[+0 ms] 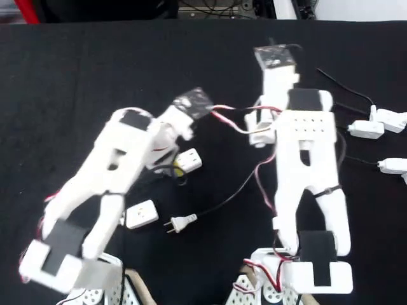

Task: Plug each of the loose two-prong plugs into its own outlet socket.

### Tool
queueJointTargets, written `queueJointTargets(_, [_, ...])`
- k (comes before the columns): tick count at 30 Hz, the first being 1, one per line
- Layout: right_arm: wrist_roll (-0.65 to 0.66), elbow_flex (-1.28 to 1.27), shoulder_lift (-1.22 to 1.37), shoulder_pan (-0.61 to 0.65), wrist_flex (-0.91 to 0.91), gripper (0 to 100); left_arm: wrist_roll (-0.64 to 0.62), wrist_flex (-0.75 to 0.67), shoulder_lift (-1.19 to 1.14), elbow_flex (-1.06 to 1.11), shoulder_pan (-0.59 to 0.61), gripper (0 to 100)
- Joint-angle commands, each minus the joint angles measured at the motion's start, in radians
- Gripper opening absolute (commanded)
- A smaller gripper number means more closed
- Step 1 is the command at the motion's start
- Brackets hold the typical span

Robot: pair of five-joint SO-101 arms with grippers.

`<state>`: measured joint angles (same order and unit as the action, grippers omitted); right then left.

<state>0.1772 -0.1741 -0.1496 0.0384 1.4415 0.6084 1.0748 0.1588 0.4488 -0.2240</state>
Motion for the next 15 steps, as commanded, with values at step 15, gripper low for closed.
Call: queueJointTargets(15, [0.003, -0.084, 0.113, 0.407, -0.163, 1.2, -0.051, -0.319, 1.157, 1.101, 0.539, 31])
